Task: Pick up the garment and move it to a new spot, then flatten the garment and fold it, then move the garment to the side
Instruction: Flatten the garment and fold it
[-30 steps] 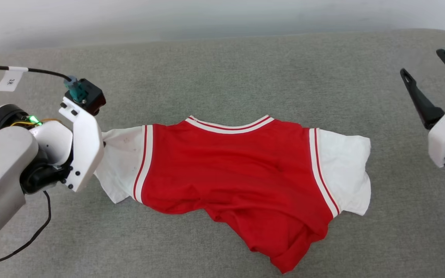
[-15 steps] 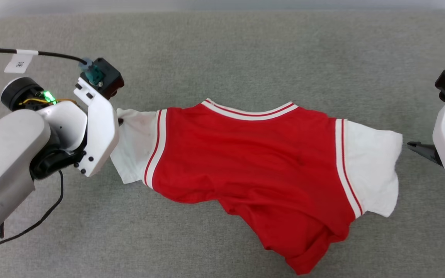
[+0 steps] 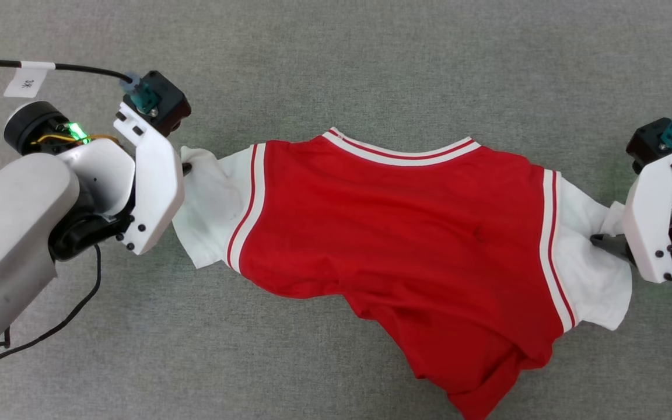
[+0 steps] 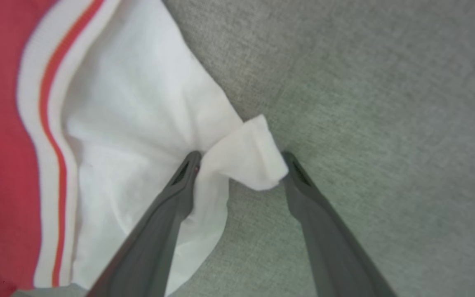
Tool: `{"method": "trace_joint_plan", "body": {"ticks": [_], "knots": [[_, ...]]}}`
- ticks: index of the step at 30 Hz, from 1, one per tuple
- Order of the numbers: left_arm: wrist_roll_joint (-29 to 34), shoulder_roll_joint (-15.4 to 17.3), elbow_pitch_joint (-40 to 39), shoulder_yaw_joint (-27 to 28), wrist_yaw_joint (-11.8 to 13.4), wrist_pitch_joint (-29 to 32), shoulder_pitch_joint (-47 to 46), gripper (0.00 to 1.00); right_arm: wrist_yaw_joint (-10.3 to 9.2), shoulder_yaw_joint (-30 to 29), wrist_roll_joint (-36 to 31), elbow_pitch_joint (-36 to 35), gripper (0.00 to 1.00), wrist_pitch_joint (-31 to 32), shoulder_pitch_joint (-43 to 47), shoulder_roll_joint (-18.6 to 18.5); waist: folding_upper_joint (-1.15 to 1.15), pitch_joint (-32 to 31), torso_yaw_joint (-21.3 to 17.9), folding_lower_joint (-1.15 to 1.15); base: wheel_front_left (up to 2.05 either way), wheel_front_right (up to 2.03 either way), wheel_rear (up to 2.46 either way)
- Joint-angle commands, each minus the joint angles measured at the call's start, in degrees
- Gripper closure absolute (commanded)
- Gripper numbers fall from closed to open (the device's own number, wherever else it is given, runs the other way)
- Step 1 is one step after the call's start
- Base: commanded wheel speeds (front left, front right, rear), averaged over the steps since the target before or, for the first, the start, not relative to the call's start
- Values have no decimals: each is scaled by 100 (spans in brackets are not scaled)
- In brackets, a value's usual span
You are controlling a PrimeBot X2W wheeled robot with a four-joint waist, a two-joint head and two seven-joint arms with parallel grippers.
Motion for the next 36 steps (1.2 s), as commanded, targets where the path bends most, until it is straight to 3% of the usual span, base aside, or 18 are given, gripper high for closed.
{"method": "trace_joint_plan", "body": {"ticks": [1,2,3,20,29,36], "knots": [[-10,10,47,-16,8,-37,53,100,2,427,44,191,0,-36,499,313,0,-30,-35,0,0,0,0],[-5,10,68,-25,7,-60,77,100,9,484,58,212,92,-130,484,323,0,-51,-57,0,0,0,0],[-16,10,97,-40,6,-66,109,100,9,547,87,216,100,-216,450,316,0,-84,-82,0,0,0,0],[47,37,138,17,-3,-1069,244,100,-2,732,276,-293,100,-2500,-184,-793,0,-1451,-310,0,0,0,0],[38,73,-191,421,89,-1499,-226,100,-2,196,115,-851,100,-2851,-522,-1273,0,-1629,-385,0,0,0,0],[349,-270,29,726,179,-1686,-1096,100,-3,-356,-481,-992,100,-2734,-1387,-1082,0,-1230,-424,0,0,0,0]]}}
